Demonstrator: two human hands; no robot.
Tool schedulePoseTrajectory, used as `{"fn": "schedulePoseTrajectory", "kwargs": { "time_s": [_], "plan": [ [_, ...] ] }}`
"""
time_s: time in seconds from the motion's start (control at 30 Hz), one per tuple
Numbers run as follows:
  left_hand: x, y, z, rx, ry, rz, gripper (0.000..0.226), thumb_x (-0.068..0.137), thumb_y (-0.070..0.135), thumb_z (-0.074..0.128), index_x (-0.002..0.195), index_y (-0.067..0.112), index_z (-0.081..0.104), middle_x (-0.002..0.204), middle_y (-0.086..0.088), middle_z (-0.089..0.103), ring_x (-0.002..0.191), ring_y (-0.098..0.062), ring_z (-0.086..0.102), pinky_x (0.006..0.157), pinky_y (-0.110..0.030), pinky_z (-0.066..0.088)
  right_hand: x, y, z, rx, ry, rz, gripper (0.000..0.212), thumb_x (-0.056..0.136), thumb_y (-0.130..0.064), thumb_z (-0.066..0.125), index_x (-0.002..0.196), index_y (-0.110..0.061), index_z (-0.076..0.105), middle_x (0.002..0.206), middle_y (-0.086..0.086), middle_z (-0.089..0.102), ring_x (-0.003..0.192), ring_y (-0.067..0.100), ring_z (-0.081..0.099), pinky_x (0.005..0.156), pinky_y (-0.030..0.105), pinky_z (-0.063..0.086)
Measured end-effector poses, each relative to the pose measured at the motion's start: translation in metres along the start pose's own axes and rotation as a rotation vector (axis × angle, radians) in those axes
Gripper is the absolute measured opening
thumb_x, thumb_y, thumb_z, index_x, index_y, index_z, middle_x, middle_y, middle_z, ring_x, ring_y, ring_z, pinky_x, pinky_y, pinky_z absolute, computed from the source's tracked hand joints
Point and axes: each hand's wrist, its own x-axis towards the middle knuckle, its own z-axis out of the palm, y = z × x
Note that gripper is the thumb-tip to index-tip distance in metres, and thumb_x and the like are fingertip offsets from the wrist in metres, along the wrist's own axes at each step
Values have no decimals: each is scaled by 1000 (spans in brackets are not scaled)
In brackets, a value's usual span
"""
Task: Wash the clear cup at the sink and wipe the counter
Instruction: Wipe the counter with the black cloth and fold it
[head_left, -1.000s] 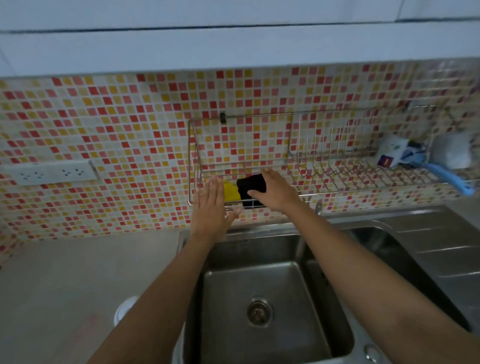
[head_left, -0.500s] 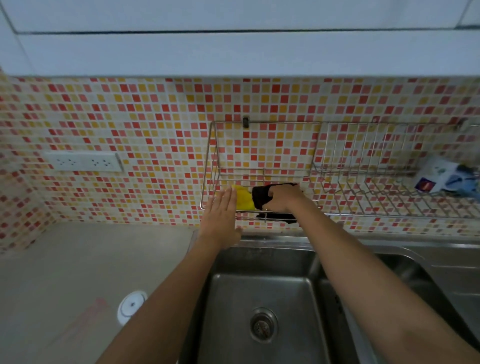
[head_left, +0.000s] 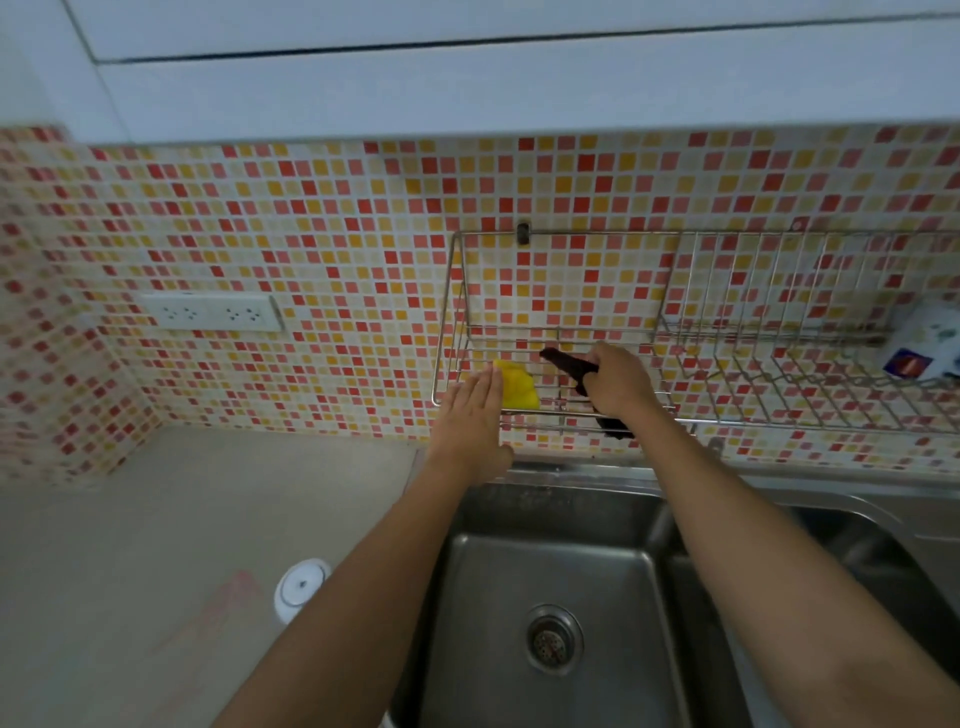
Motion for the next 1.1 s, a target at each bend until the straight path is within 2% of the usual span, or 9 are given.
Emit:
{"fn": "schedulePoseTrajectory", "kwargs": {
  "time_s": [0.1,0.2,0.27,0.43,0.63,0.77,0.87,1.0,1.1],
  "plan": [
    [-19,-8,-6,-149,60,35,91,90,39,54,152,16,-9,162,-2,-9,148,-19,-11,115,-35,-10,-13,-8,-12,242,207,-53,7,90,-6,52,94,-12,52,98,12,61,74,23,54,52,26,34],
    [-60,-29,-3,-428,168,21,87,92,38,54,152,20,-6,162,3,-8,147,-11,-12,119,-34,-1,-43,-32,-27,385,385,-166,10,87,-5,54,93,-14,52,97,4,57,81,26,60,61,32,47],
    [-90,-55,8,-460,190,-35,84,94,41,52,153,21,-5,162,4,-7,146,-8,-12,120,-34,2,-70,-50,-33,466,416,-220,12,86,-7,55,93,-16,52,101,4,59,85,24,61,66,38,54],
    [-152,-129,55,-479,37,-269,87,92,45,55,153,16,0,162,-2,-3,149,-19,-3,122,-42,10,-148,-85,21,539,248,-242,17,81,-1,57,84,-17,50,89,3,58,76,18,56,64,29,45],
    [-206,-184,105,-783,-123,-488,113,73,48,76,153,16,3,161,-1,9,147,-19,14,119,-38,18,-222,-96,175,415,-186,-36,18,80,-4,59,78,-19,49,84,0,53,74,17,51,58,24,33],
    [-217,-205,140,-828,-135,-503,116,63,34,88,150,12,16,147,-4,40,135,-21,39,109,-35,33,-266,-110,246,370,-313,74,19,78,-7,58,78,-22,47,87,0,53,79,23,52,64,29,32],
    [-220,-211,155,-920,-80,-437,109,58,28,92,143,15,25,126,9,50,120,-11,50,96,-24,37,-290,-124,281,355,-394,134,15,81,-9,58,84,-20,48,95,3,51,84,25,52,66,28,30],
    [-220,-219,163,-1044,-54,-358,111,50,41,90,139,20,26,118,21,49,108,3,51,92,-15,42,-313,-142,304,190,-407,98,14,81,-21,61,93,-19,54,100,2,54,90,23,51,68,29,33],
    [-218,-227,167,-1084,-57,-290,111,50,40,89,139,21,25,118,29,46,108,6,50,95,-16,43,-324,-147,315,-116,-202,-94,18,81,-34,62,91,-20,64,96,2,60,94,27,52,80,38,37]
  ]
}}
